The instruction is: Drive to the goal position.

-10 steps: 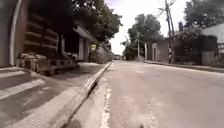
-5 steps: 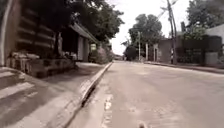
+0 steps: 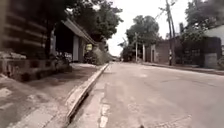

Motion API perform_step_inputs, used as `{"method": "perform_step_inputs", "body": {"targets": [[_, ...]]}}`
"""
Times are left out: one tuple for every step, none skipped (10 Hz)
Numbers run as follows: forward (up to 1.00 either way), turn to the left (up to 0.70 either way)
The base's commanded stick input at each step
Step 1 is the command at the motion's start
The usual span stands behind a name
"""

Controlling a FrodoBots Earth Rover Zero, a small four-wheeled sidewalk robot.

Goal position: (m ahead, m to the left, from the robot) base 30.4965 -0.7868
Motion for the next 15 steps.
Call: {"method": "perform_step_inputs", "body": {"targets": [[0.70, 0.00], [0.70, 0.00], [0.70, 0.00], [0.70, 0.00], [0.70, 0.00], [0.70, 0.00], [0.70, 0.00], [0.70, 0.00], [0.70, 0.00], [0.70, 0.00], [0.70, 0.00], [0.70, 0.00], [0.70, 0.00], [0.70, 0.00], [0.70, 0.00]]}}
